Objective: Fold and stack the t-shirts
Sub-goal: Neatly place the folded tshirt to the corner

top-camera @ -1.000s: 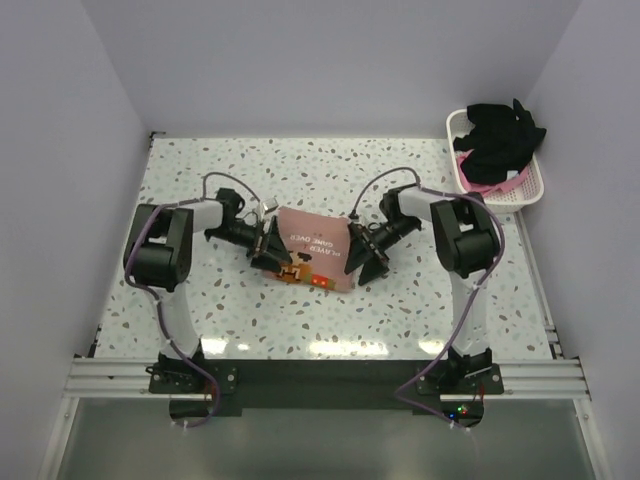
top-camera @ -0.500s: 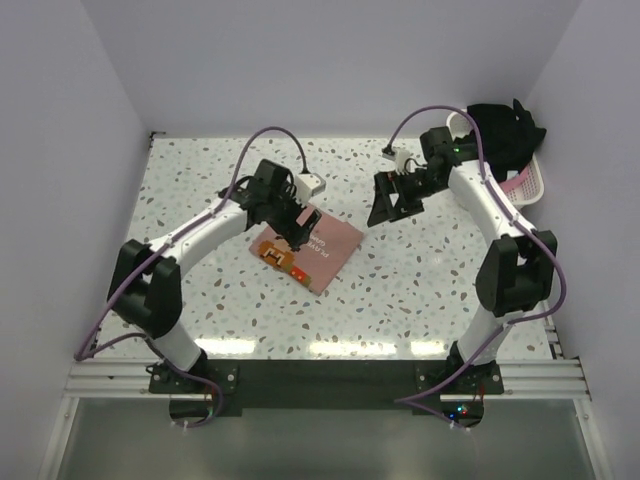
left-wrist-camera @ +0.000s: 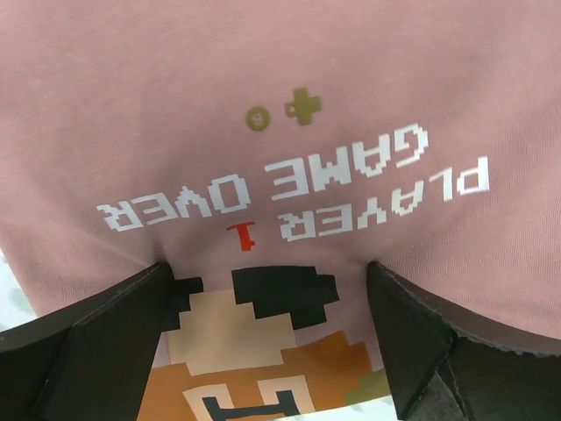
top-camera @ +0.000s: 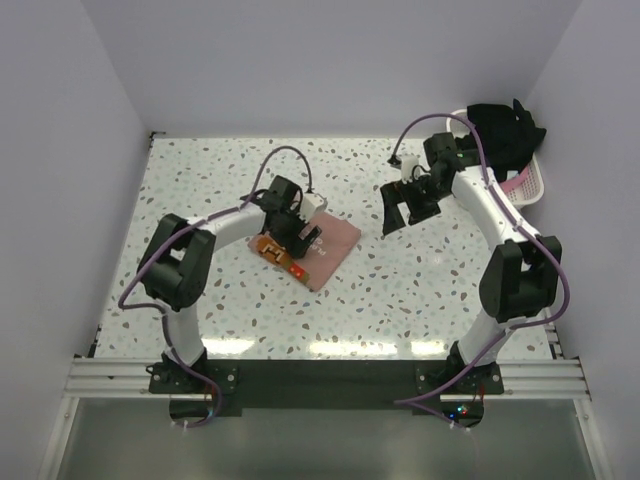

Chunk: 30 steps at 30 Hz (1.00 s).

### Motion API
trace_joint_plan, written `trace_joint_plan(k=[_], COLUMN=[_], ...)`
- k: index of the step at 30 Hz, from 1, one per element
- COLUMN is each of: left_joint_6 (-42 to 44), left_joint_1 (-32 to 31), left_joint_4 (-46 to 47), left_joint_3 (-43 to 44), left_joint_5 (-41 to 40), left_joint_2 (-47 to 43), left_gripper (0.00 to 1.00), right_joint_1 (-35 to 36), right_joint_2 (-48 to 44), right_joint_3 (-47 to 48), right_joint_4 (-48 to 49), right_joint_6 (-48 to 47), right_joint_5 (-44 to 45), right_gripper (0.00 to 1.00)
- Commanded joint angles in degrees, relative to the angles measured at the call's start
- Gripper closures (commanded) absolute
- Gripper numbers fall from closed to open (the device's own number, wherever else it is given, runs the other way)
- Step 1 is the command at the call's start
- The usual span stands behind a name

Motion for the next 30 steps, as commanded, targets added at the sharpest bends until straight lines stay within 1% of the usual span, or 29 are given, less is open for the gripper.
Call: trace_joint_plan(k=[1,2,4,5,7,8,9,11,12,13,14,17,21,24,25,28,30], left_joint_6=[-2.20,-2.37,-1.85,-1.59,-0.27,0.26,0.96,4.20,5.61,7.62,8.60,12.72,14.59,14.15,14.15,14.93,15.29], left_joint_1=[8.31,12.86,17.37,21.82,25.98,29.74,32.22,36.61,37.77,38.65,40.31,42.08,43.75,44.54,44.63,44.37,44.28], left_joint_4=[-0.92,-1.54,-3.12,-3.91,-7.07,-7.78,-8.92,-9.02,-8.84,-8.67,-8.93,-11.21,-10.95,-12.18,-12.27,-13.06,-15.94], left_joint_3=[0.89,1.69,4.32,6.77,9.77,12.65,14.07,16.62,19.16,20.58,23.72,29.62,33.15,35.88,36.32,39.21,44.04], left_joint_5=[-3.73,-3.99,-5.04,-5.22,-5.83,-6.10,-5.93,-7.07,-7.07,-9.16,-9.18,-9.44,-10.32,-8.13,-5.43,-2.08,-1.27], left_joint_2=[7.01,7.80,9.82,10.70,13.86,15.01,16.93,18.70,20.27,21.16,22.21,26.61,30.39,29.88,29.17,25.05,22.94], left_gripper=[0.03,0.04,0.06,0.06,0.06,0.06,0.06,0.06,0.06,0.05,0.05,0.05,0.05,0.04,0.02,0.00,0.00], right_joint_1=[-0.94,-1.03,-1.21,-1.47,-1.74,-1.82,-2.09,-2.26,-2.61,-2.70,-2.79,-2.88,-3.05,-2.97,-2.97,-2.97,-3.06], right_joint_2=[-2.01,-1.75,-1.05,-0.53,0.18,0.79,0.80,1.06,1.15,1.24,1.24,1.50,1.68,1.59,1.59,1.59,2.29], right_joint_3=[-0.44,-0.27,0.35,0.70,1.75,2.10,2.54,2.64,2.46,2.37,2.20,2.11,3.42,4.04,4.13,4.57,5.70], right_joint_4=[-0.24,-0.24,-0.42,-0.51,-0.68,-0.68,-0.68,-0.60,-0.51,-0.51,-0.51,-0.59,-1.56,-2.09,-2.18,-2.70,-3.58], right_joint_6=[-3.41,-3.68,-4.30,-4.56,-4.56,-4.65,-4.74,-4.82,-4.82,-4.82,-4.82,-4.74,-4.91,-5.09,-5.09,-5.09,-5.18], right_joint_5=[4.34,4.52,5.05,5.14,5.05,5.05,5.14,5.14,5.14,5.23,5.05,4.96,4.96,5.23,5.23,4.70,4.52], right_gripper=[0.02,0.01,0.01,0.02,0.01,0.01,0.01,0.01,0.01,0.01,0.02,0.01,0.01,0.01,0.02,0.01,0.01])
